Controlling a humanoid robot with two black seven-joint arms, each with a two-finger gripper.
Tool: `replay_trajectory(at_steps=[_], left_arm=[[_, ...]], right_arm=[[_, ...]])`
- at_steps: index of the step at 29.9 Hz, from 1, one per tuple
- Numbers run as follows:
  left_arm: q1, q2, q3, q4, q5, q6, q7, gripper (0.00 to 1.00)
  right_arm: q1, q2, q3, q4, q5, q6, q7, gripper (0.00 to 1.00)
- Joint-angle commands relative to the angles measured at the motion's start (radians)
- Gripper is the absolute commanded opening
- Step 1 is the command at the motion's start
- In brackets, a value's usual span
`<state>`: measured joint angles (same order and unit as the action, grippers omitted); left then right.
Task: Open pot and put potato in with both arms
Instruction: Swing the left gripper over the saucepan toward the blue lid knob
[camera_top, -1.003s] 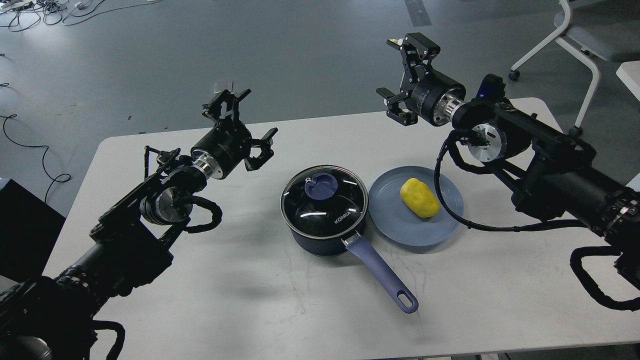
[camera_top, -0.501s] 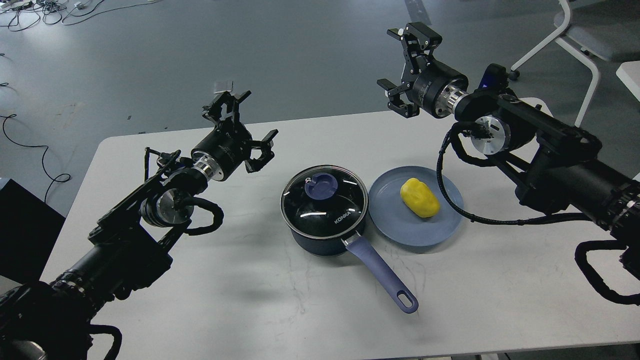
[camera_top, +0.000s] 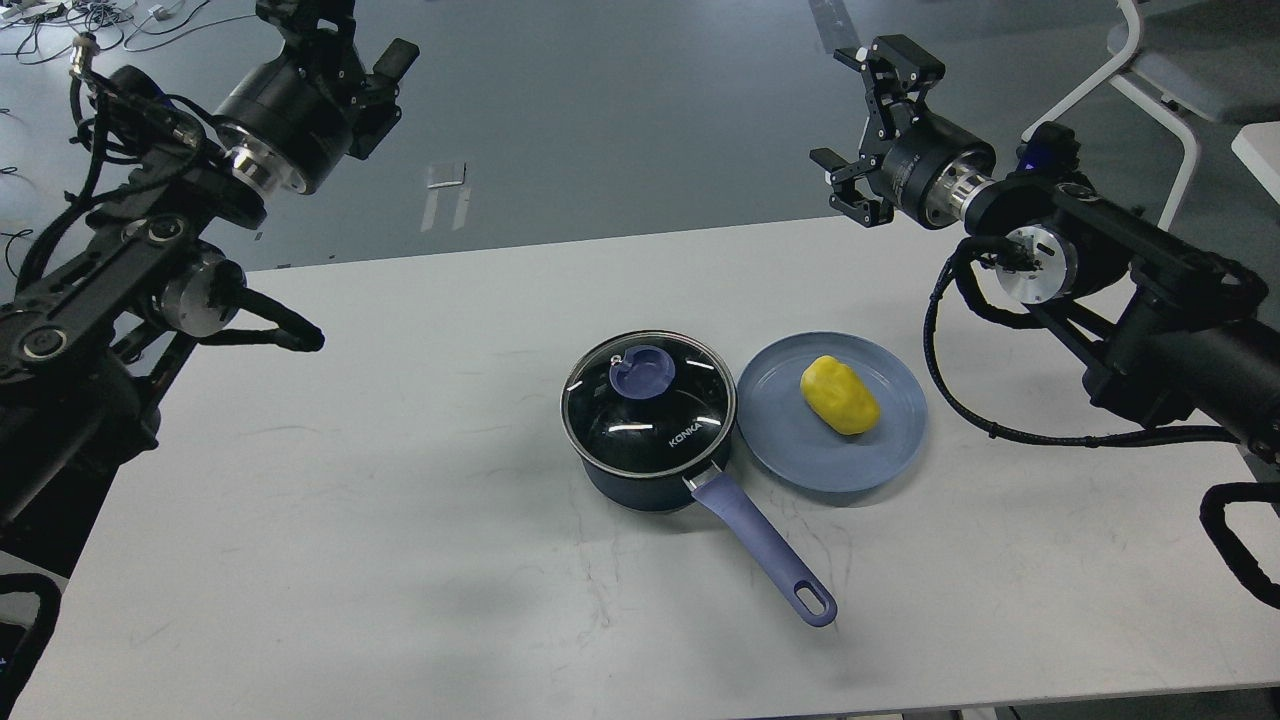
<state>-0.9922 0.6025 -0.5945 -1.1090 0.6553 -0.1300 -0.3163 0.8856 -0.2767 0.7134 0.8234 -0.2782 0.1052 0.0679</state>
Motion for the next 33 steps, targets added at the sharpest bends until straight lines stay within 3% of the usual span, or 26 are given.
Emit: replay_trajectory(at_steps=[1, 2, 4, 6, 13, 17, 21, 33], left_arm=[[0.006, 0.022, 0.005, -0.106, 0.223, 0.065, 0.0, 0.98], [0.009, 0.019, 0.016, -0.123, 0.278, 0.105, 0.006, 0.98], [0.0, -0.001, 0.156, -0.179, 0.47, 0.234, 0.064, 0.98], [-0.003, -0.003, 0.232, -0.224, 0.565, 0.28, 0.1, 0.98], [0.007, -0.026, 0.347, -0.224, 0.84, 0.3, 0.106, 0.98], [0.075, -0.084, 0.387, -0.19, 1.096, 0.415, 0.103, 0.98], [0.109, -0.119, 0.387, -0.178, 1.312, 0.421, 0.102, 0.98], [0.135, -0.236, 0.397, -0.063, 1.388, 0.426, 0.102, 0.98]], right_arm=[[-0.033, -0.004, 0.026, 0.0, 0.001, -0.002, 0.001, 1.0], [-0.042, -0.004, 0.037, 0.0, 0.001, -0.002, 0.001, 1.0], [-0.076, -0.002, 0.07, 0.002, 0.002, -0.008, 0.001, 1.0], [-0.083, -0.002, 0.095, 0.002, 0.002, -0.01, 0.0, 1.0], [-0.083, -0.004, 0.12, -0.001, 0.002, -0.013, 0.0, 1.0], [-0.1, -0.004, 0.141, -0.003, 0.002, -0.013, 0.0, 1.0], [-0.105, -0.004, 0.147, -0.007, 0.002, -0.013, 0.0, 1.0], [-0.143, 0.005, 0.172, -0.013, 0.002, -0.013, 0.001, 1.0]])
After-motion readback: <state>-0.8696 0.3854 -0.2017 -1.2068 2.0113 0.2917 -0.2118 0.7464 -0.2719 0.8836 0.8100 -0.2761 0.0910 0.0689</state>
